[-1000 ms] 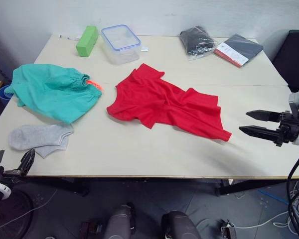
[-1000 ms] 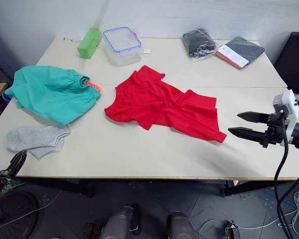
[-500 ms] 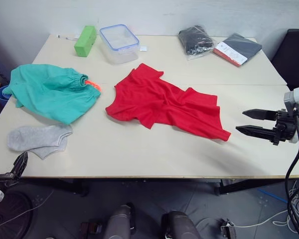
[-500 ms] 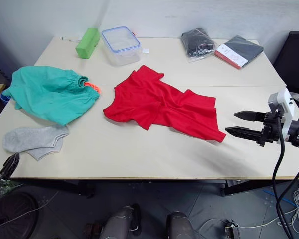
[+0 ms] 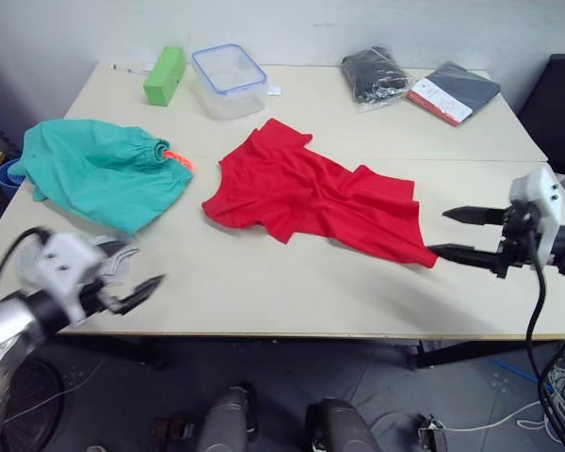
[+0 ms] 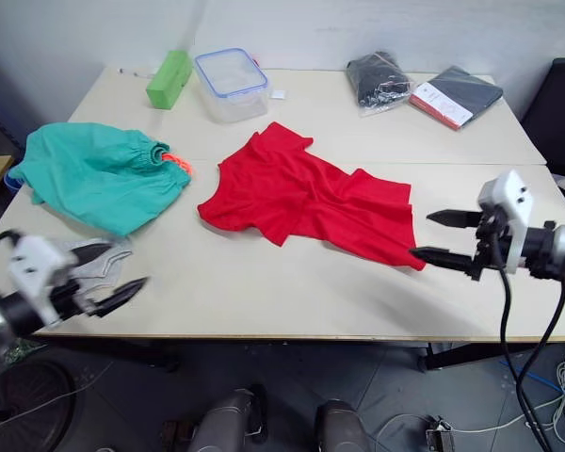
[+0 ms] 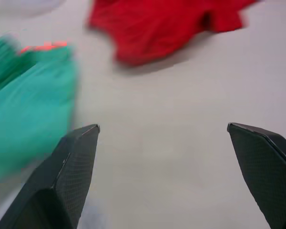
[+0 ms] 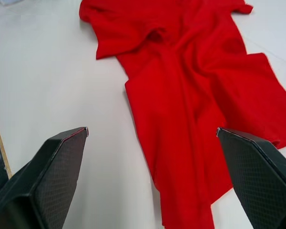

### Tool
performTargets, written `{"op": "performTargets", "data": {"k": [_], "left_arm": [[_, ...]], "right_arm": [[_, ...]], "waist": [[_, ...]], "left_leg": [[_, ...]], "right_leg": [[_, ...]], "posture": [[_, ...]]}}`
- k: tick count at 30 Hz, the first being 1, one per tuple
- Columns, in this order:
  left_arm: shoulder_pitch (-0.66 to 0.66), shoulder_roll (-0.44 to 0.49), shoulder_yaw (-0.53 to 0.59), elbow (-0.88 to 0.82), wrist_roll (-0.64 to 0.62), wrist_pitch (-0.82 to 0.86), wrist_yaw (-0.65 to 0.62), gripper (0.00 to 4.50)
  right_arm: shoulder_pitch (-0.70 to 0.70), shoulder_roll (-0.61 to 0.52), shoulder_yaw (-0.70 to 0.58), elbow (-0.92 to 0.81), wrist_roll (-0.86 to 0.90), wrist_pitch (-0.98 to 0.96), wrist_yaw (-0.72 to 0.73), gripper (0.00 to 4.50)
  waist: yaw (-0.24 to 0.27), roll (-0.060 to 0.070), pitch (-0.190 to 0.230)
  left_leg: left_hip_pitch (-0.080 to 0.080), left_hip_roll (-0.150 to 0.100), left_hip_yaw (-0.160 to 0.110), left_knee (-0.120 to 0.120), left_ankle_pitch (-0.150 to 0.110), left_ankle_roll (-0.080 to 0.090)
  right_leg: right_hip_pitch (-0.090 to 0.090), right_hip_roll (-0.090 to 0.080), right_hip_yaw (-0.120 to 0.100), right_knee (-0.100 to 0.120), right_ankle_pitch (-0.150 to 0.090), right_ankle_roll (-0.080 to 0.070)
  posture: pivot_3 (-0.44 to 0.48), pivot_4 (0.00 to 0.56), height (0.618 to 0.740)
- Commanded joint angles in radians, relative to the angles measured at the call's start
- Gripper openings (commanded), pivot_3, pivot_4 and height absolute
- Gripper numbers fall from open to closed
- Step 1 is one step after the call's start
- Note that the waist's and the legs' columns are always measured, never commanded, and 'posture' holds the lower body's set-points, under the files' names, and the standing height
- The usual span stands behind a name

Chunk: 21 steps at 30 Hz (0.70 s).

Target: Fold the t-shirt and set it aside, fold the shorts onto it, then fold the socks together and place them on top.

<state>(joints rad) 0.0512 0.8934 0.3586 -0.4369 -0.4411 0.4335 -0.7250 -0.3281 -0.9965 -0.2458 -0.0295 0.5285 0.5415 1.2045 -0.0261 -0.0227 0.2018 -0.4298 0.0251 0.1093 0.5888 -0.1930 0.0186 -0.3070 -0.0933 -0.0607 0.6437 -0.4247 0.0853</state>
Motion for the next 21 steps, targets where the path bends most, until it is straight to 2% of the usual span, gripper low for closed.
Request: {"op": "performTargets", "data": {"k": [1,4,8,12,16,17,21], "left_arm": [[-0.266,0.008,-0.262,0.124,0.112,-0.096,-0.138,4.5],[-0.486,-0.062,-0.422,0.266,0.186,-0.151,-0.206,4.5],[-0.721,-0.18,-0.59,0.552,0.319,-0.298,-0.292,4.5],[-0.844,-0.269,-0.683,0.762,0.429,-0.43,-0.319,4.5],[-0.943,-0.352,-0.717,0.968,0.509,-0.525,-0.286,4.5],[-0.96,-0.369,-0.719,1.012,0.522,-0.54,-0.277,4.11],[-1.008,-0.422,-0.719,1.144,0.564,-0.594,-0.247,3.03]], "right_arm": [[0.032,0.017,-0.017,-0.143,0.028,0.004,-0.033,4.42],[0.052,0.031,0.0,-0.185,0.015,0.004,-0.062,4.42],[0.061,0.06,0.038,-0.187,-0.047,-0.031,-0.138,4.42],[0.05,0.091,0.06,-0.174,-0.105,-0.038,-0.226,4.42],[0.057,0.095,0.073,-0.156,-0.155,-0.043,-0.276,4.42],[0.061,0.096,0.071,-0.152,-0.16,-0.04,-0.284,4.5],[0.072,0.107,0.051,-0.133,-0.161,-0.033,-0.316,4.5]], "waist": [[0.004,0.004,0.001],[0.005,0.004,0.001],[-0.001,0.003,0.002],[-0.001,0.002,0.002],[0.002,0.002,0.003],[0.003,0.002,0.003],[0.002,0.001,0.003]], "left_leg": [[0.0,0.0,0.0,0.0,0.001,-0.002],[0.0,0.0,0.001,0.0,0.005,0.002],[0.0,0.0,0.003,0.002,0.005,0.003],[0.0,0.001,0.005,0.006,0.006,0.004],[0.0,0.002,0.004,0.01,0.006,0.004],[0.0,0.002,0.004,0.01,0.006,0.005],[0.0,0.002,0.003,0.01,0.006,0.005]], "right_leg": [[0.0,0.0,0.0,0.0,0.0,0.0],[-0.001,0.001,0.0,0.002,0.0,0.0],[-0.001,0.002,0.0,0.002,0.0,0.001],[-0.002,0.003,0.002,0.005,0.0,0.002],[-0.002,0.003,0.002,0.01,0.0,0.002],[-0.002,0.002,0.002,0.01,0.0,0.002],[-0.002,0.002,0.002,0.011,0.0,0.002]], "posture": [[0.0,0.15,0.74],[0.0,0.15,0.74],[0.0,0.15,0.74],[0.0,0.15,0.74],[0.0,0.15,0.74],[0.0,0.15,0.74],[0.0,0.15,0.74]]}}
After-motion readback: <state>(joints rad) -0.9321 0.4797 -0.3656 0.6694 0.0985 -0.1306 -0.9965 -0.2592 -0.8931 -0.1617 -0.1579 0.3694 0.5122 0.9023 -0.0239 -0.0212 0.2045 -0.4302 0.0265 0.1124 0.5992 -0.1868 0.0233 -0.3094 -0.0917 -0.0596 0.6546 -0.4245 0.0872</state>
